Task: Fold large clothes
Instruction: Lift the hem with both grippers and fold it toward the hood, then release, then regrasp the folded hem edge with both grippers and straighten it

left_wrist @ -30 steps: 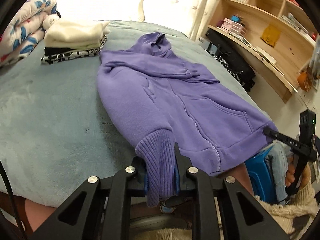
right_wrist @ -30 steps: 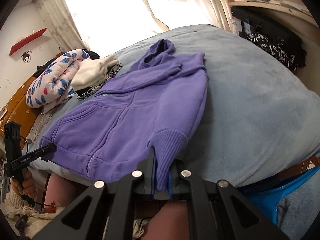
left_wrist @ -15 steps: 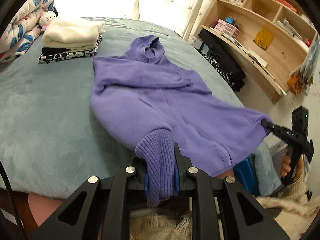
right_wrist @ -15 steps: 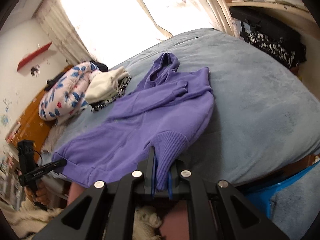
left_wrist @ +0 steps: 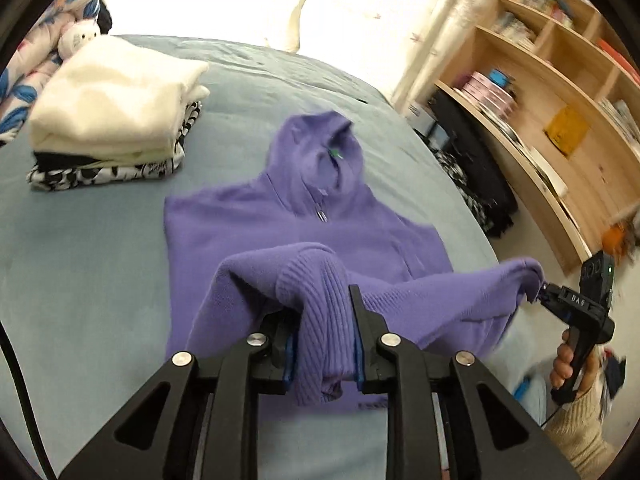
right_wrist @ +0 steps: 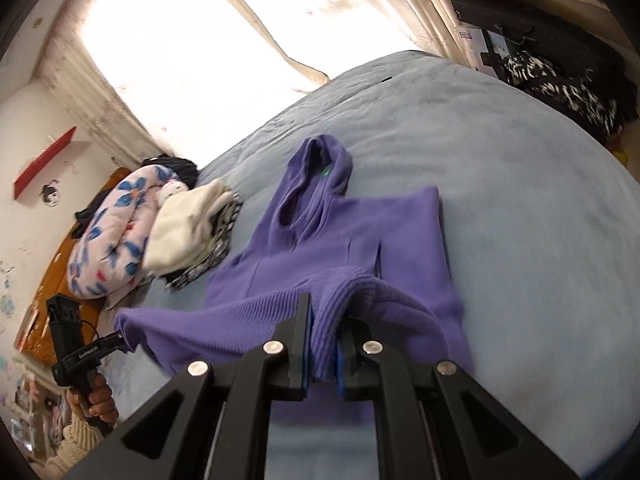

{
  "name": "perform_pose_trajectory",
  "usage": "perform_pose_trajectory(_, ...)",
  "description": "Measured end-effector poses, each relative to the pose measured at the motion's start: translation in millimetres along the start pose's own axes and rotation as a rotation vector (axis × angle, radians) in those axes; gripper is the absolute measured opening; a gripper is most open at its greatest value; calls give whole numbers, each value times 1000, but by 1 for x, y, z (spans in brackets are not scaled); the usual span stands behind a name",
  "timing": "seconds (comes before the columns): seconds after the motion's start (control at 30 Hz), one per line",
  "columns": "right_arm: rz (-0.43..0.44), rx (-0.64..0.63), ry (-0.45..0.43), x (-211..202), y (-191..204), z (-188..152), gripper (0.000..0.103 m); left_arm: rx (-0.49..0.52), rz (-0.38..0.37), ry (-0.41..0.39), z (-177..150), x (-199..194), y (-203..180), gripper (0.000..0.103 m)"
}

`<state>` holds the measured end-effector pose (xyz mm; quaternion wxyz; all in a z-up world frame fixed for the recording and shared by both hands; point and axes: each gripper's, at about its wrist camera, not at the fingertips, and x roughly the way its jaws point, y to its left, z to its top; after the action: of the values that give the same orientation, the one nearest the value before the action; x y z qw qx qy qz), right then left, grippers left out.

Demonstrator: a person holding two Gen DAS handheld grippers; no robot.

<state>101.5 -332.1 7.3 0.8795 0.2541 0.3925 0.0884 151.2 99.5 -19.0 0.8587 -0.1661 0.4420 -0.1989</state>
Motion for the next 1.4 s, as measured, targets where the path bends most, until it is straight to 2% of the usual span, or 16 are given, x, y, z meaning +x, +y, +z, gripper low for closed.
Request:
perform_pose_trajectory(0.1,-54,17,20,56,-10,29,12,-70,26,44,39,50,27,28)
perform_pose_trajectory(0.17,-92,7,50,94,-17,42,17,-130,40,126,58,90,50,31)
perform_pose_trajectory(0.27,-139,21,113,142,-28,52,27,-205,51,230,69,133,75,34)
perform_pose_trajectory(0.33,-129,36,111,152,-35,52,45,-221,46,272,71,152,85,34)
perform_pose_trajectory(0.43,-56,92,96,156,-48,53,57,-238,-1,292,74,161,93,35)
perform_pose_trajectory(0.6,-99,69,94,160,-59,56,57,-271,-48,331,83,163,102,41)
perform_pose_trajectory(0.67,-122,64,101,163,-62,56,57,-256,-48,352,88,163,98,49)
perform_pose_trajectory(0.73,-146,59,104,165,-66,56,57,-254,-68,345,97,159,93,75)
perform_pose_trajectory(0.8,-150,61,110,167,-68,54,57,-287,-116,334,108,151,90,86)
perform_pose_trajectory(0.83,-150,62,110,167,-69,53,57,-304,-142,325,114,148,88,86)
perform_pose_trajectory(0.9,-154,57,109,167,-70,53,57,-278,-95,303,121,142,82,86)
perform_pose_trajectory(1.07,-203,-26,98,162,-66,58,57,-73,177,238,119,135,67,86)
perform_pose_trajectory(1.13,-234,-74,92,160,-65,59,57,22,248,219,111,136,70,86)
perform_pose_trajectory(1.27,-266,-126,112,167,-70,60,57,130,334,248,93,155,81,81)
perform_pose_trajectory(1.33,-256,-144,137,174,-72,59,57,160,346,279,83,167,87,73)
perform_pose_trajectory(1.4,-264,-168,156,183,-71,57,57,176,349,291,79,176,87,73)
